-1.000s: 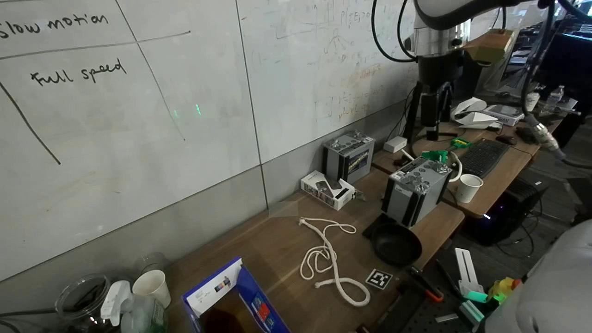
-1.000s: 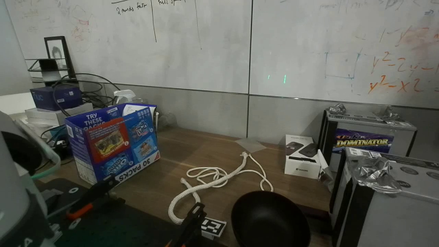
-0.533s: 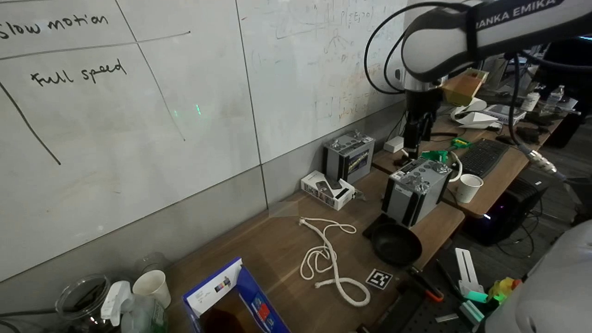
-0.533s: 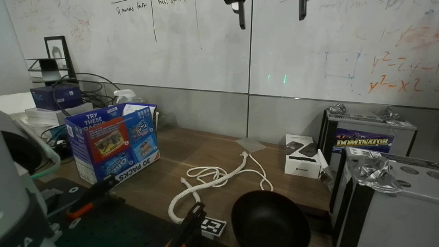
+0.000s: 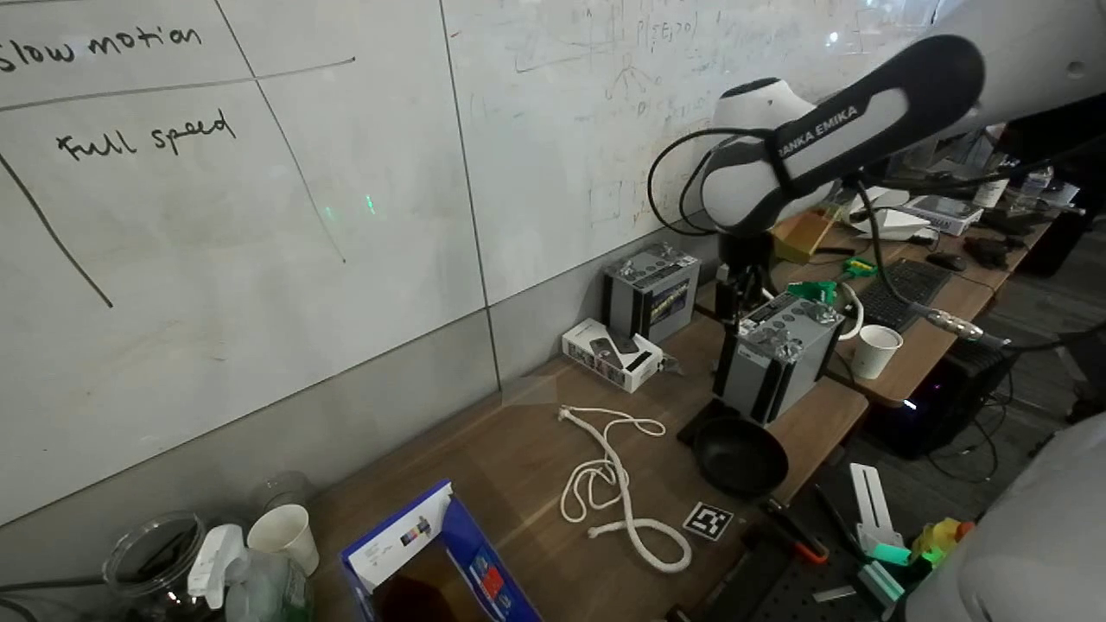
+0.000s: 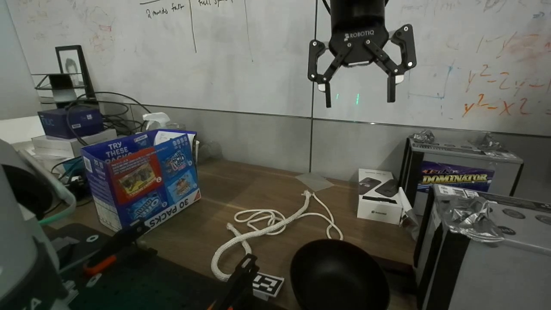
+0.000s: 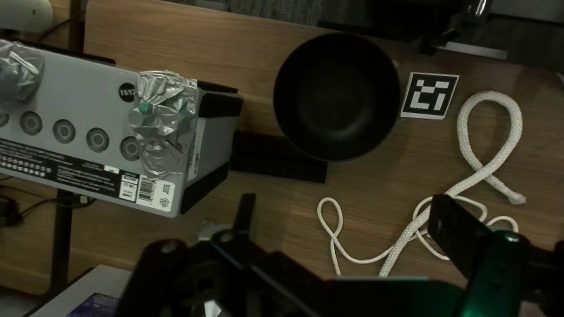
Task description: Put the ropes into the box.
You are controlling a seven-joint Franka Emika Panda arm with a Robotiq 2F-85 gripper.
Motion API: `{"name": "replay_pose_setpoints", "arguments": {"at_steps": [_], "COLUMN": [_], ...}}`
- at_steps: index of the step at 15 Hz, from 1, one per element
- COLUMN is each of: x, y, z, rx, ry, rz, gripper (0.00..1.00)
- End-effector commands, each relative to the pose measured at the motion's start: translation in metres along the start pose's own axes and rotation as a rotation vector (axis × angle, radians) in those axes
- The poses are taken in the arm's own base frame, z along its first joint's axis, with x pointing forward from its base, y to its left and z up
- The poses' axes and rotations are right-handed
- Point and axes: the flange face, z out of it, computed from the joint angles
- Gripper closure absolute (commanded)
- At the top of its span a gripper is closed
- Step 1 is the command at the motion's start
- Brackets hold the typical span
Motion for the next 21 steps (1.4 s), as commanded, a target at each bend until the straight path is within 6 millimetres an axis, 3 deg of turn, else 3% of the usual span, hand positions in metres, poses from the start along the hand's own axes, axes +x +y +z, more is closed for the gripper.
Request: {"name": "replay_pose_setpoints", "arguments": {"at_steps": [1,7,14,21], "x": [0.033,0.076,0.125,0.153], "y": [-0.001,-0.037,-0.086,-0.112], "z": [0.043,0.115,0.17,0.217], "rx": [0.055,0.154,0.134,0.095], "ry": [0.015,-0.013,0.007,0.104], "rz": [-0.01,-0.034,-0.049,0.106], "gripper": [0.0,0.0,0.0,0.0]}}
